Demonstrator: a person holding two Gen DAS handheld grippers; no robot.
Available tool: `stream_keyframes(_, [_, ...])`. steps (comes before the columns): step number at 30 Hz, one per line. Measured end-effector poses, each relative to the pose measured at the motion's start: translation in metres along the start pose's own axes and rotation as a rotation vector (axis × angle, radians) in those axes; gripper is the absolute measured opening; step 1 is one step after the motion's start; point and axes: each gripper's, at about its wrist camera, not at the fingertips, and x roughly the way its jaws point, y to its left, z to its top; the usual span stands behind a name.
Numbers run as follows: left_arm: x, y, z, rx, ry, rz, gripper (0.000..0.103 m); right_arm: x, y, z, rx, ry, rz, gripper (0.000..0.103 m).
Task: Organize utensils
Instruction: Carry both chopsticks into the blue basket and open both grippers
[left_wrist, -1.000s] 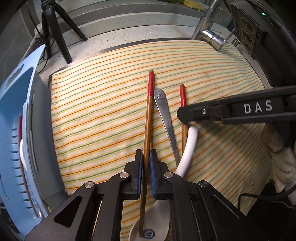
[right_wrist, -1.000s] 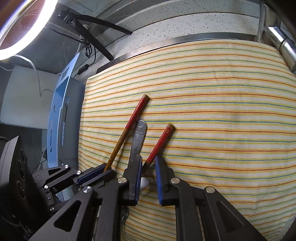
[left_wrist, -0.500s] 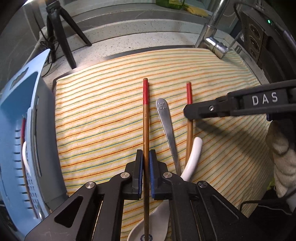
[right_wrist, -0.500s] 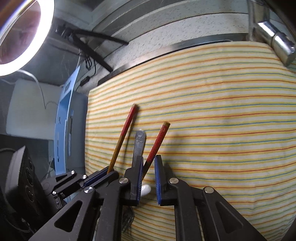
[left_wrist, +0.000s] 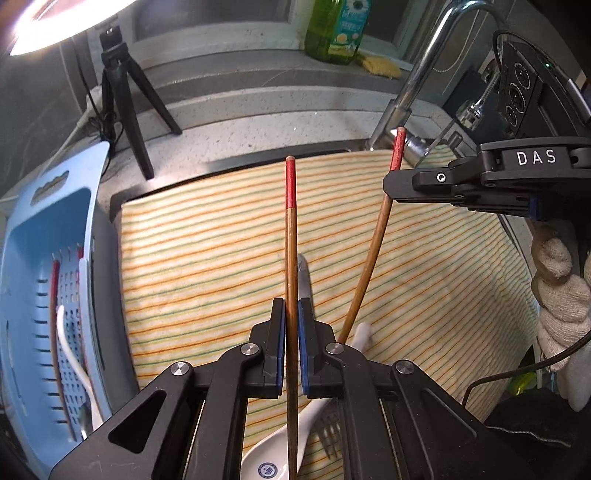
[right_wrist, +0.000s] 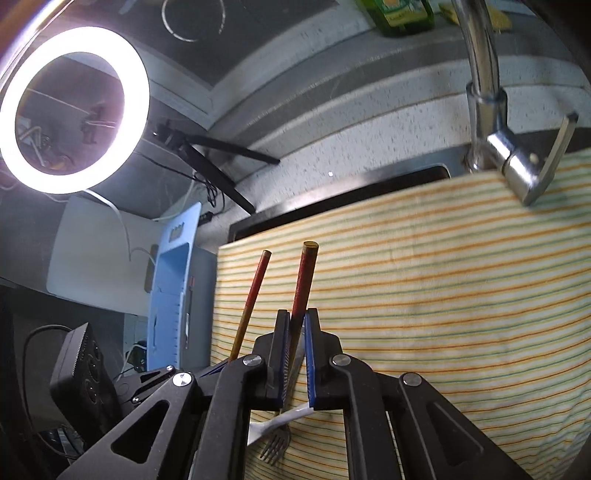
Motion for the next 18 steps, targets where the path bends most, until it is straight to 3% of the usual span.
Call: stream_keyframes(18, [-0.044, 0.030, -0.008, -0.055, -0.095, 0.041, 0.005, -0.041, 0.039, 0.009, -0.055, -0.071, 0.098, 0.006])
